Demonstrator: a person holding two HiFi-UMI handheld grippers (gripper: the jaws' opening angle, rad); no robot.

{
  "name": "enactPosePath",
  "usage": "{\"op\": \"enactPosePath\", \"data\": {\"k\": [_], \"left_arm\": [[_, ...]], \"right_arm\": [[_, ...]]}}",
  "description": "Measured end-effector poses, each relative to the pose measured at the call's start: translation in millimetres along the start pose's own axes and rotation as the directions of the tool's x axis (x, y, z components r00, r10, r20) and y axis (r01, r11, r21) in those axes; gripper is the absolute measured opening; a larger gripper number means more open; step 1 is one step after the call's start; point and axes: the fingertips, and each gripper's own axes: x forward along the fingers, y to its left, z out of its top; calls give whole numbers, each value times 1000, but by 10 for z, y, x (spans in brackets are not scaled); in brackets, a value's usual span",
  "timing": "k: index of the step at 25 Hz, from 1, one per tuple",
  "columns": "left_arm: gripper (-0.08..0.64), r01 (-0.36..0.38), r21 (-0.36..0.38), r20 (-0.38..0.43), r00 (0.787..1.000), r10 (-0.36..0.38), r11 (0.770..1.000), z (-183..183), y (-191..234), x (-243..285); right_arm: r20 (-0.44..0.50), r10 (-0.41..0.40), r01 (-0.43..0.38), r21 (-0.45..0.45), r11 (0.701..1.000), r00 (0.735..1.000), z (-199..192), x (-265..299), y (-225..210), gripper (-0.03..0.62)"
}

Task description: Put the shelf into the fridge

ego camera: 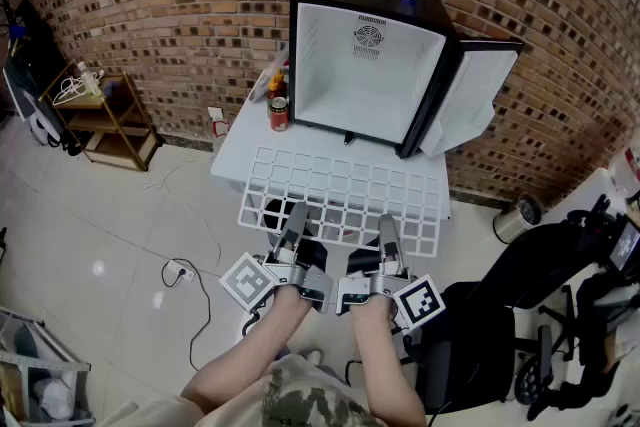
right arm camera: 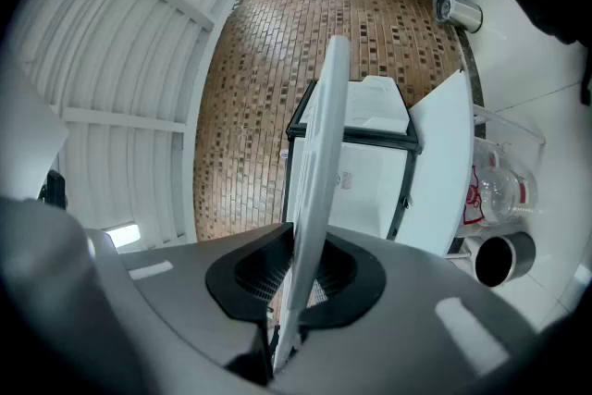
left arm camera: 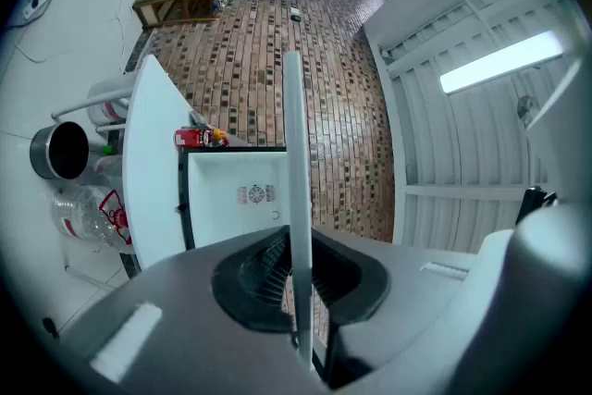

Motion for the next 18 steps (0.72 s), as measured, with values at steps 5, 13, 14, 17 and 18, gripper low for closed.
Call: {"op": "enactPosePath", "data": {"k": [5, 13, 14, 17, 18], "left_arm": [[26, 2, 8, 5, 1000, -2, 1000, -100, -24, 13], [26, 5, -7, 25, 1000, -5, 1000, -54, 50, 127], [26, 6, -9, 23, 1000, -6, 1000, -40, 67, 152], [26, 2, -9, 9, 1000, -2, 1000, -3, 143, 279], [26, 0, -7, 5, 1000, 0, 1000, 16, 178, 337]], "right_arm": [[7, 15, -15, 4, 1000, 1000, 97, -31, 22, 31], [-15, 23, -23, 10, 1000, 1000, 101, 126, -57, 31], [-14, 23, -23, 5, 1000, 1000, 100, 156, -68, 31], [-4, 35, -35, -10, 999, 999, 120, 287, -105, 31], [-1, 37, -37, -9, 999, 999, 126, 344, -126, 31]]}}
